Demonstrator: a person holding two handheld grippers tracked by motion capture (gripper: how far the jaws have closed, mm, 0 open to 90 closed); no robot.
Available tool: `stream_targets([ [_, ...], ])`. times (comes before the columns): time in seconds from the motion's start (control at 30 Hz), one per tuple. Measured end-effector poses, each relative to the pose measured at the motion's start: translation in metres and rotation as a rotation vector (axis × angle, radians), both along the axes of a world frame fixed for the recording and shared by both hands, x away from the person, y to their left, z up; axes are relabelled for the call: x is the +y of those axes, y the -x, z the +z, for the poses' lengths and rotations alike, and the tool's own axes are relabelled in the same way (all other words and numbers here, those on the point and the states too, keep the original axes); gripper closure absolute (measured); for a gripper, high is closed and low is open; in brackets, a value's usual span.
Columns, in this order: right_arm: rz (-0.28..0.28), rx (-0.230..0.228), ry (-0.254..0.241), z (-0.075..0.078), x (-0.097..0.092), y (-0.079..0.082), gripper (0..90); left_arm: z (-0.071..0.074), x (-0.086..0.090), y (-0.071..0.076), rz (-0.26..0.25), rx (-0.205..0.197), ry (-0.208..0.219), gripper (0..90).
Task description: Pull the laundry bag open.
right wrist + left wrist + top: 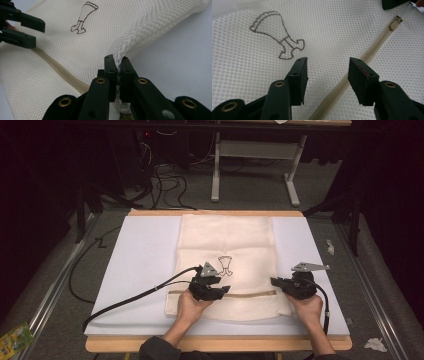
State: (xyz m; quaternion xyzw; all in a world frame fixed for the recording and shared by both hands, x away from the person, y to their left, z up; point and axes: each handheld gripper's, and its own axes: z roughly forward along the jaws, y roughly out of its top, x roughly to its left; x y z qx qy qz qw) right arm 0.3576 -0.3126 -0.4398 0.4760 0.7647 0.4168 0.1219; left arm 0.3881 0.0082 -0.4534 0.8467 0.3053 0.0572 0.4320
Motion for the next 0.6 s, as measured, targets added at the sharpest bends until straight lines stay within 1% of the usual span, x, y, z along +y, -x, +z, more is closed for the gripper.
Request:
stream_targets([
  [0.07, 0.002, -0.008, -0.002, 0.003, 0.002, 0.000, 88.1, 0.000, -0.002, 0.001, -0.003, -0.006, -0.009, 54.2],
  [0.13, 0.007, -0.008, -0.005, 0.004, 0.003, -0.001, 88.1, -0.001, -0.006, 0.001, -0.007, 0.001, -0.004, 55.8],
  [0.2, 0.011, -0.008, -0.005, 0.005, 0.005, -0.002, 88.1, -0.001, -0.009, 0.002, -0.016, 0.002, -0.008, 55.9],
  [0.3, 0.014, -0.007, -0.014, 0.005, 0.006, -0.003, 88.1, -0.003, -0.013, 0.001, -0.017, 0.025, 0.009, 55.1],
  [0.33, 0.018, -0.007, -0.010, 0.006, 0.006, -0.004, 88.1, -0.003, -0.014, 0.001, -0.022, 0.031, 0.010, 54.3],
  [0.43, 0.021, -0.017, 0.003, 0.007, 0.009, -0.003, 88.1, -0.002, -0.014, 0.002, -0.016, 0.019, 0.019, 52.8],
  [0.5, 0.025, -0.013, 0.000, 0.006, 0.011, -0.004, 88.2, -0.002, -0.015, 0.002, -0.018, 0.024, 0.025, 52.2],
  [0.53, 0.026, -0.012, -0.001, 0.005, 0.011, -0.005, 88.2, -0.002, -0.015, 0.002, -0.017, 0.019, 0.025, 52.0],
  [0.6, 0.028, -0.015, -0.008, 0.005, 0.012, -0.005, 88.1, -0.002, -0.018, 0.004, -0.020, -0.001, -0.004, 52.0],
])
